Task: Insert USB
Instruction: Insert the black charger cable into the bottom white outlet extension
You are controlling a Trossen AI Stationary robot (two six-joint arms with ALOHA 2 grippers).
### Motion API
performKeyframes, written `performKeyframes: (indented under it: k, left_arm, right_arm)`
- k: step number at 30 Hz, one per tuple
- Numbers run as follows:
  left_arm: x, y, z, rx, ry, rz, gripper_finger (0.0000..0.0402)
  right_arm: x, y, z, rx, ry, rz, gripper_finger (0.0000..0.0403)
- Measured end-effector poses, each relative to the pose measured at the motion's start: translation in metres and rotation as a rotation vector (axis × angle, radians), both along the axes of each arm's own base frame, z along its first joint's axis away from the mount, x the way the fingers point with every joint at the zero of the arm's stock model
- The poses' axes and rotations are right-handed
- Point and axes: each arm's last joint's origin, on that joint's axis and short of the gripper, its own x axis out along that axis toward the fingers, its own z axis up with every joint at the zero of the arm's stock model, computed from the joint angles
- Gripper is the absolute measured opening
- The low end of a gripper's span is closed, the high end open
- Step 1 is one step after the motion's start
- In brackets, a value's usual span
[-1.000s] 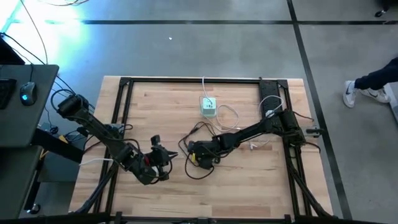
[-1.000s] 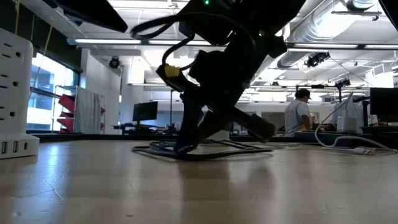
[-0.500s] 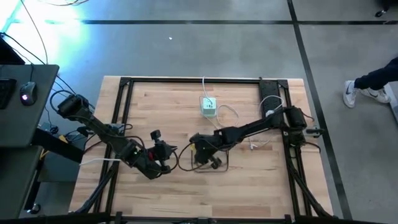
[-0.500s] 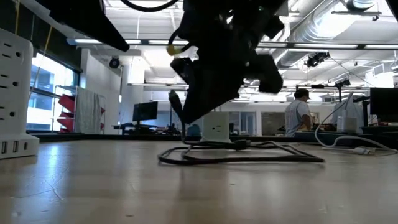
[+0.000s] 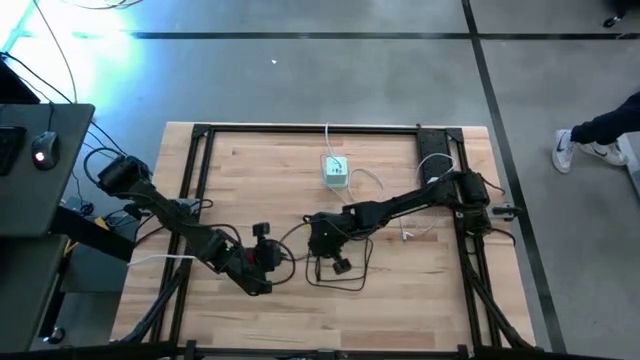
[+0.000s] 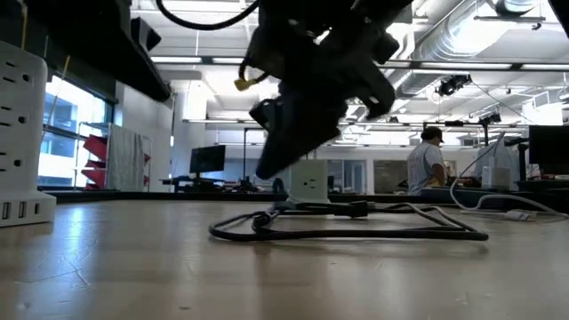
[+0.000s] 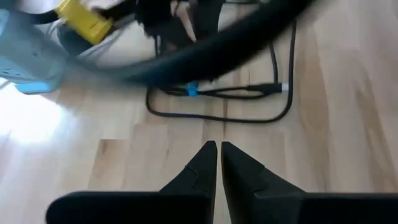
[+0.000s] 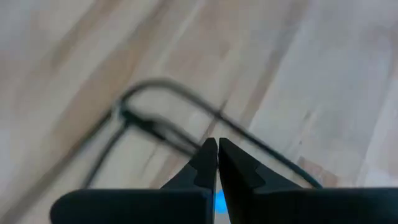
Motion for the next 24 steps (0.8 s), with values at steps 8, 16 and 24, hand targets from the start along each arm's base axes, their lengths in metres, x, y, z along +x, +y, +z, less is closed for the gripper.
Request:
performKeyframes:
  k: [8, 16, 24]
  left_arm:
    - [0.006, -0.004, -0.017, 0.026, 0.038, 0.007, 0.001]
    - [0.006, -0.004, -0.018, 0.026, 0.039, 0.008, 0.001]
    - [0.007, -0.003, -0.018, 0.058, 0.031, 0.006, 0.001]
  right_arm:
    - [-0.002, 0.021, -0.016, -0.278, -0.08, 0.301, 0.0031]
    - [0.0, 0.026, -0.023, -0.355, -0.118, 0.416, 0.0125]
    - [0.005, 0.028, -0.037, -0.324, -0.143, 0.439, 0.0102]
